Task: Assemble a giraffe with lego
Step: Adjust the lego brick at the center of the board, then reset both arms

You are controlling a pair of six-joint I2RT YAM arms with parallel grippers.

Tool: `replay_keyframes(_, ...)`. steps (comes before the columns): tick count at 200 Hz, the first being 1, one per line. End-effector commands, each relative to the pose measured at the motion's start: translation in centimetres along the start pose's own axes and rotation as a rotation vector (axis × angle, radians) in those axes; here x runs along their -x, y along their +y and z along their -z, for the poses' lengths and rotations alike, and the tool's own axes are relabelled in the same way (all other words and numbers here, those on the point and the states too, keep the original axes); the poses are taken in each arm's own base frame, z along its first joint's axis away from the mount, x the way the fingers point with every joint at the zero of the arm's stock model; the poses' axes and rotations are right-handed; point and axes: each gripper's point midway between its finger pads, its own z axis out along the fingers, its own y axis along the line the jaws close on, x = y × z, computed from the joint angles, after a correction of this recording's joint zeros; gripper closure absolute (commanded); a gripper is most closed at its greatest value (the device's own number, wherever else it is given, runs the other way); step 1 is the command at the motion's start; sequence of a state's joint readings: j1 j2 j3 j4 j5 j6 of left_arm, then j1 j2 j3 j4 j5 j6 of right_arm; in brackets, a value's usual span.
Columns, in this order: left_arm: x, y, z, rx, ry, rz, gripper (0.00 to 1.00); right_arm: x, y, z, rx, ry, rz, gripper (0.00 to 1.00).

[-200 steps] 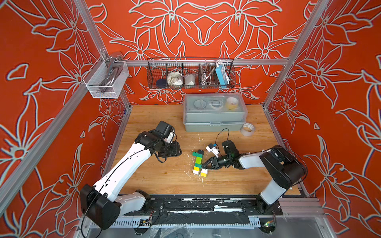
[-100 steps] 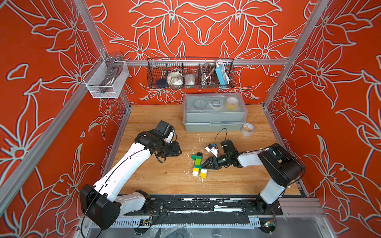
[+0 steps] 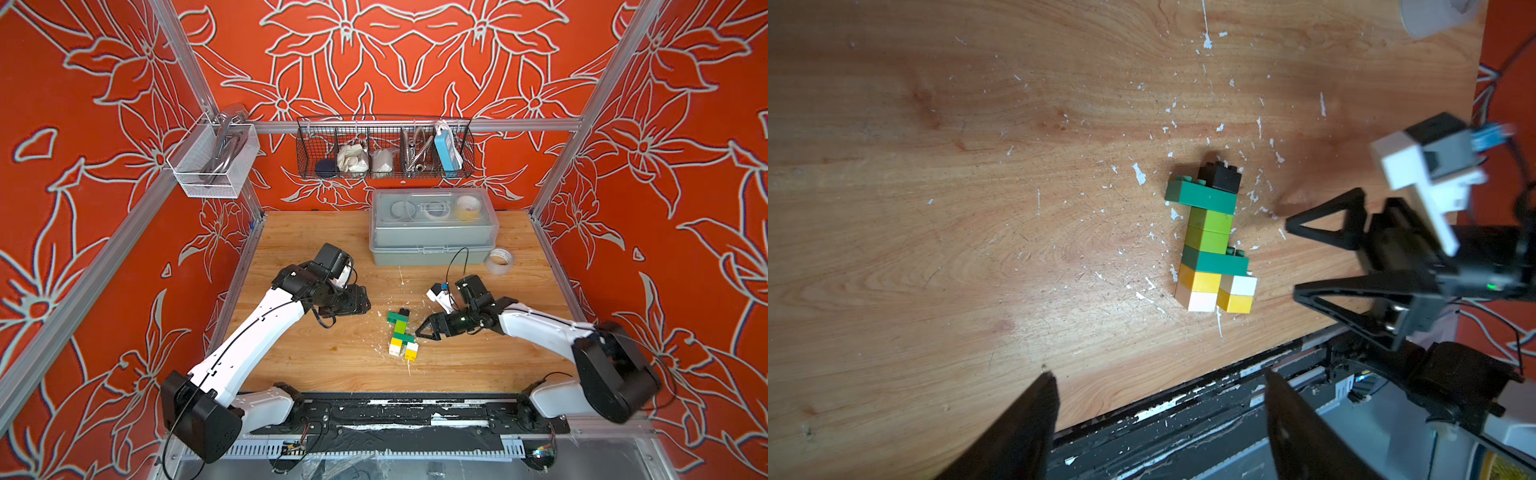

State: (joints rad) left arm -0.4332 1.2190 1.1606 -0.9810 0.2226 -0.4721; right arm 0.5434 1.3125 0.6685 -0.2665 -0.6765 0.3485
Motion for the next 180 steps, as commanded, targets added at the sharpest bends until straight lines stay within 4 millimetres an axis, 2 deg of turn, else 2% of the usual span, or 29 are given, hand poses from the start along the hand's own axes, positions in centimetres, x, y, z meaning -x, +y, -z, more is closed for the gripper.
replay_keyframes(1,0.5,1.6,-1.2,0.078,-0.031,0.058,0.13,1.4,-2.8,5.6,-0.352,-0.11,0.086,0.0)
replay_keyframes(7,0.7,2.2,-1.3,0.104,-0.045,0.075,0.08,2.1,-2.8,7.1,-0.399,-0.165,0.115,0.0)
replay_keyframes(20,1.5,3.8,-1.7,0.164,-0.085,0.114,0.06,3.5,-3.8,10.5,-0.534,-0.285,0.148,0.0)
replay_keyframes(24,1.7,4.5,-1.8,0.184,-0.098,0.13,0.05,4.0,-4.4,11.7,-0.578,-0.329,0.14,0.0)
replay_keyframes(28,2.0,5.2,-1.8,0.208,-0.114,0.148,0.01,4.5,-4.9,12.7,-0.615,-0.372,0.133,0.0)
replay_keyframes(45,3.5,8.4,-1.4,0.327,-0.212,0.207,0.01,6.2,-8.1,16.5,-0.757,-0.543,0.056,0.0)
replay_keyframes(62,5.4,10.3,-1.1,0.378,-0.283,0.196,0.0,7.8,-10.9,17.9,-0.81,-0.635,0.065,0.0)
replay_keyframes(73,6.7,11.5,-0.5,0.445,-0.347,0.161,0.01,9.3,-11.1,18.0,-0.8,-0.675,0.193,0.0)
replay_keyframes(86,8.0,12.7,-0.1,0.508,-0.447,0.099,0.0,10.2,-12.1,17.7,-0.832,-0.719,0.297,0.0)
replay_keyframes(116,10.1,13.3,0.7,0.473,-0.753,-0.112,0.0,10.2,-16.2,15.8,-0.843,-0.681,0.288,0.0)
replay_keyframes(130,10.1,15.0,0.6,0.45,-0.847,-0.104,0.01,9.6,-17.4,14.8,-0.841,-0.634,0.302,0.0)
replay_keyframes(144,9.7,17.3,-0.2,0.465,-0.834,-0.062,0.01,9.0,-17.7,14.4,-0.838,-0.651,0.361,0.0)
replay_keyframes(164,9.0,19.6,-2.2,0.511,-0.833,-0.053,0.0,9.0,-18.7,15.0,-0.828,-0.69,0.343,0.0)
replay_keyframes(180,9.1,20.7,-2.8,0.493,-0.884,-0.016,0.0,8.8,-20.0,15.1,-0.85,-0.741,0.311,0.0)
